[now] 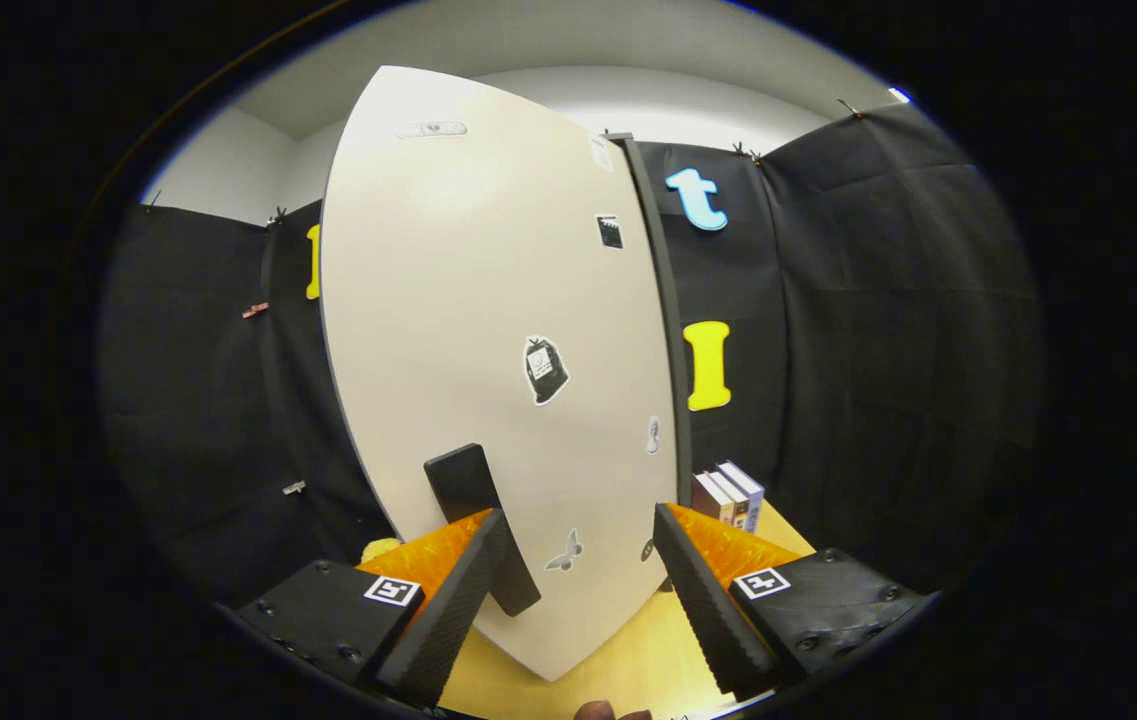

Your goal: Open the shoe cabinet door, grab the shoes and put them into the shoe cabinet, then close the shoe cabinet door.

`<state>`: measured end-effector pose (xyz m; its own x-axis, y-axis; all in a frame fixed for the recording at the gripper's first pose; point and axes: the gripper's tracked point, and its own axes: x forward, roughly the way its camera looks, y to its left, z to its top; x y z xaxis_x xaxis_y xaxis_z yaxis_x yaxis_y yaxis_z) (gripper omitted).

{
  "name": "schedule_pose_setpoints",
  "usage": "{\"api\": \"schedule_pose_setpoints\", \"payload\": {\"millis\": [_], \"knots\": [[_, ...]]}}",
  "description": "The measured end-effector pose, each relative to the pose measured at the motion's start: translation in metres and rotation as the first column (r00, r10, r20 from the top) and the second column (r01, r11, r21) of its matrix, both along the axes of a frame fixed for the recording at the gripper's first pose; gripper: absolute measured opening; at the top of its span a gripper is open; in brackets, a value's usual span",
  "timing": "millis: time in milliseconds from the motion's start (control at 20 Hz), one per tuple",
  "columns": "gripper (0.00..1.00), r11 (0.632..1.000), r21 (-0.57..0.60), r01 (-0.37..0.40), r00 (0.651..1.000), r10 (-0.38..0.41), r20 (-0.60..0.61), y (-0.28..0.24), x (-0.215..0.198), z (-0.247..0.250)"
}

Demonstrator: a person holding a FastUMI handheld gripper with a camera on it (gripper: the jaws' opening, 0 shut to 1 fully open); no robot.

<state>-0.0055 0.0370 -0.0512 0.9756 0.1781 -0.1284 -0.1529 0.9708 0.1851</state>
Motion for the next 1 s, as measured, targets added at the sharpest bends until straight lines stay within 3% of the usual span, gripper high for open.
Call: {"api": "schedule_pose_setpoints", "payload": {"millis": [250, 550, 1000], "knots": [[0.98, 0.999, -0.008, -0.043, 0.999, 0.043, 0.009, 0.034, 0.016, -0.001], [0.98, 0.997, -0.066, 0.026, 0.998, -0.022, 0.059, 0.032, 0.036, 0.012], [0.98, 0.994, -0.107, 0.039, 0.997, -0.032, 0.068, 0.028, 0.044, 0.009]]}}
